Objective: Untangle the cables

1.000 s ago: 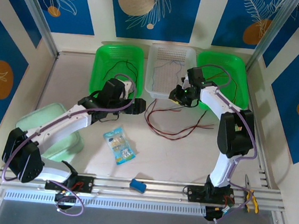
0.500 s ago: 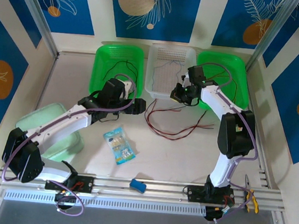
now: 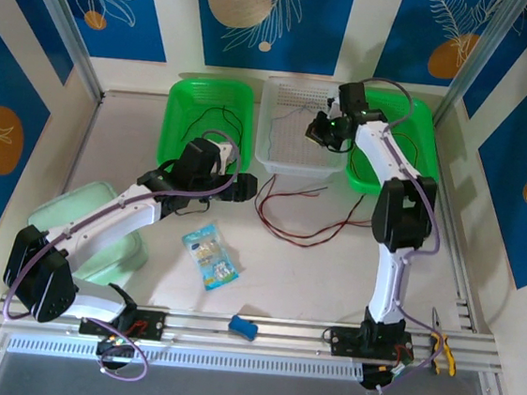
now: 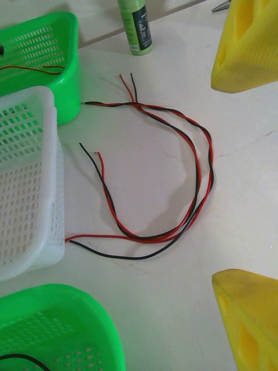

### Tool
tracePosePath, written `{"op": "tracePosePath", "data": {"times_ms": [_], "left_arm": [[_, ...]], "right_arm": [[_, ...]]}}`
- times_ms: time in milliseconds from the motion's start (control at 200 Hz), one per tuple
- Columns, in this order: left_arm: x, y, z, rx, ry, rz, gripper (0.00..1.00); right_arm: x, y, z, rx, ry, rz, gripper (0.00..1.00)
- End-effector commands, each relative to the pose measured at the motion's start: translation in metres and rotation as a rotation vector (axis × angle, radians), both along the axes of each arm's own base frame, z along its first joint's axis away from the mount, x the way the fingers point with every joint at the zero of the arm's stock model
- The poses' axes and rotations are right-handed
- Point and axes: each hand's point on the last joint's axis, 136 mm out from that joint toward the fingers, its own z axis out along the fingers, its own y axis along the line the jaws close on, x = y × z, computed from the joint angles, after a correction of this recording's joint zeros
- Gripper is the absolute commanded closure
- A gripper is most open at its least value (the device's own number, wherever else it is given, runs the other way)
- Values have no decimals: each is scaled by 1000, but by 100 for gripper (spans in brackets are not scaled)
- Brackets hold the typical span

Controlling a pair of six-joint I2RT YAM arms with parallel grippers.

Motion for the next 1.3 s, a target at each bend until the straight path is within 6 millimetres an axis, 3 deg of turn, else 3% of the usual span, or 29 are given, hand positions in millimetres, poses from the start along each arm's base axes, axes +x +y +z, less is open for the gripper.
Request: {"op": "tracePosePath", "data": {"times_ms": [0, 165, 260, 340, 415, 565, 745, 945, 1020, 1165, 1295], "left_arm": [[-3, -3, 11, -12, -25, -15, 20], [-2, -4, 8, -6, -20, -20, 20], [-2, -5, 6, -1, -13, -26, 20], [-3, -4, 5, 1, -17, -25, 20], [-3, -3, 5, 2, -18, -25, 20], [-4, -3, 6, 1, -17, -23, 20], [-6, -1, 10, 4, -19, -23, 19], [-15, 4, -1, -19, 38, 0, 19], [-19, 7, -8, -19, 53, 11, 19], [-23, 13, -16, -10, 65, 18, 19], [-26, 19, -23, 6, 77, 27, 19]], "right_arm": [[-6, -2, -35, -54, 125, 25, 100], [-3, 1, -55, -78, 165, 34, 100], [-4, 2, -53, -84, 168, 37, 81], [-6, 2, -38, -90, 140, 40, 62], [-9, 0, -20, -102, 99, 41, 54], [-22, -7, 15, -125, 30, 41, 49], [-48, -13, 49, -139, -51, 52, 49], [-106, -4, 78, -156, -179, 141, 53], [-132, 3, 73, -160, -213, 185, 54], [-176, 23, 43, -192, -254, 285, 58], [-198, 42, 9, -217, -251, 355, 63]]}}
